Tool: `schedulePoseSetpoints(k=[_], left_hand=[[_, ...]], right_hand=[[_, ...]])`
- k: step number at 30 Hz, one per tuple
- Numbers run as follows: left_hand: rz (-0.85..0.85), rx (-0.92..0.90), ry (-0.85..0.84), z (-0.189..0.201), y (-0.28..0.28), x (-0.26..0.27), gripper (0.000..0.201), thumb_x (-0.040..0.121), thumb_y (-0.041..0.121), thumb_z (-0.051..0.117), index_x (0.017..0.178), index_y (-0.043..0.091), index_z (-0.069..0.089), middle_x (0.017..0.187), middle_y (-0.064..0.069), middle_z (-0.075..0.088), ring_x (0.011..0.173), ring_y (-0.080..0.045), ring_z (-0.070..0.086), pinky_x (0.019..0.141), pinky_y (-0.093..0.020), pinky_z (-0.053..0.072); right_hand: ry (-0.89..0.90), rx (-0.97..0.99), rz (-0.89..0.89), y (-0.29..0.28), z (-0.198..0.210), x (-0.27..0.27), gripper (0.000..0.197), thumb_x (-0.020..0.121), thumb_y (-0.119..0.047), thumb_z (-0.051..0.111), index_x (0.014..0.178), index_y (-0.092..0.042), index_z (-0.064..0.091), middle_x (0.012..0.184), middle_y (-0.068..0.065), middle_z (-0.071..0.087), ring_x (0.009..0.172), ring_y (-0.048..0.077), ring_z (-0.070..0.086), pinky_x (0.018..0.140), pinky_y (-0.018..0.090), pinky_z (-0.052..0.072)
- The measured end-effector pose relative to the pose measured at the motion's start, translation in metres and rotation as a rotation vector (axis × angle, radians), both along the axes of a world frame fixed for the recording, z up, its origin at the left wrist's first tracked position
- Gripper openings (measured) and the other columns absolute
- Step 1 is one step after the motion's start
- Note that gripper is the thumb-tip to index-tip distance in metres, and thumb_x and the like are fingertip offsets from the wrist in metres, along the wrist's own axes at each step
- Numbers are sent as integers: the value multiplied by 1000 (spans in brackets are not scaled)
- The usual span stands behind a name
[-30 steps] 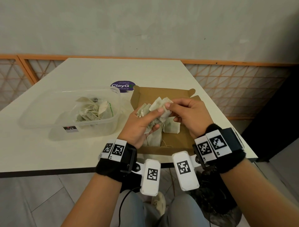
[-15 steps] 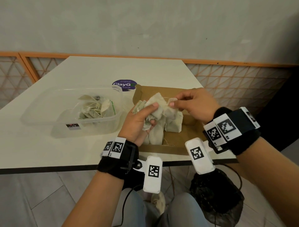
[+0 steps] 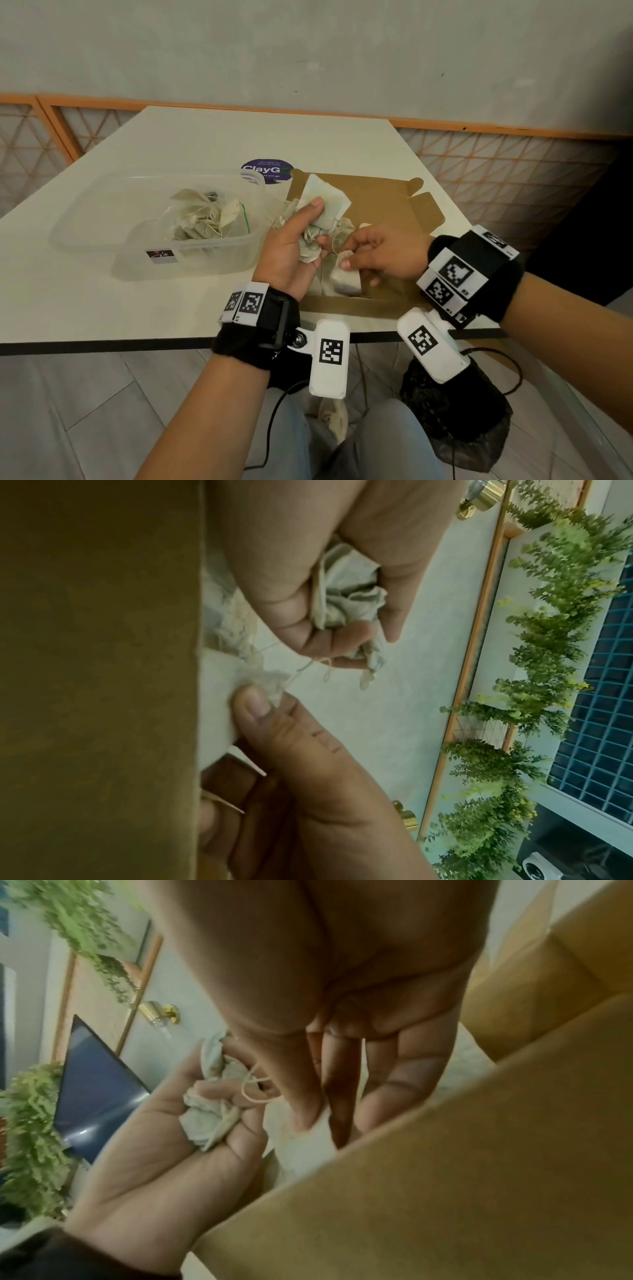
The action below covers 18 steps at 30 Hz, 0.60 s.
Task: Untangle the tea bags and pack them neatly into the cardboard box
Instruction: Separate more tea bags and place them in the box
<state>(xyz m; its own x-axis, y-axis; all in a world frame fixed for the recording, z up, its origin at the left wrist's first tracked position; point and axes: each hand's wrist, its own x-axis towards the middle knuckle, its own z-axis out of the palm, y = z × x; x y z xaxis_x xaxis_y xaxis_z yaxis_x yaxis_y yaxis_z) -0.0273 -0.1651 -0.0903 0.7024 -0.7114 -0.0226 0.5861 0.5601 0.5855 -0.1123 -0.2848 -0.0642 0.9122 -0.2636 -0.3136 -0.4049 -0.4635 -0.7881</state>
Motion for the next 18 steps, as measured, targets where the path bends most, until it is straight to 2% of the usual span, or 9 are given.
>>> schedulePoseSetpoints(k=[2,6,13,15,18], left_hand=[[0,6,13,0,0,0,10,80,11,63,90,11,59,80,-1,58,62,-6,53,43,-12,39],[-1,0,15,1,0,-1,16,74,11,65,89,11,59,80,0,59,66,-6,50,43,-11,38],[-2,7,28,0,-1,0,15,74,12,66,88,12,60,78,0,61,65,-6,52,44,-11,38],[-4,12,23,0,-1,-1,16,75,12,66,90,11,60,80,-1,60,62,-6,52,44,-11,39],[-5,15,14,-1,-1,0,15,77,11,65,92,11,60,81,-1,60,60,-5,53,43,-12,39]], right_hand=[[30,63,-8,0,-2,3,11,87,-10,61,83,-19,56,49,-9,60,47,3,58,48,18,51],[126,192,-19,2,-1,5,10,87,-7,61,87,-17,57,73,3,67,56,9,66,54,22,57],[125,292,-76,3,0,11,9,88,-4,57,92,-12,57,83,12,65,56,13,68,58,26,58],[154,232,-62,4,-2,11,12,87,-4,59,97,-10,57,83,14,66,56,13,68,59,26,58],[159,36,-36,4,-2,12,24,84,-7,65,106,-7,57,80,15,65,59,14,64,56,21,54]])
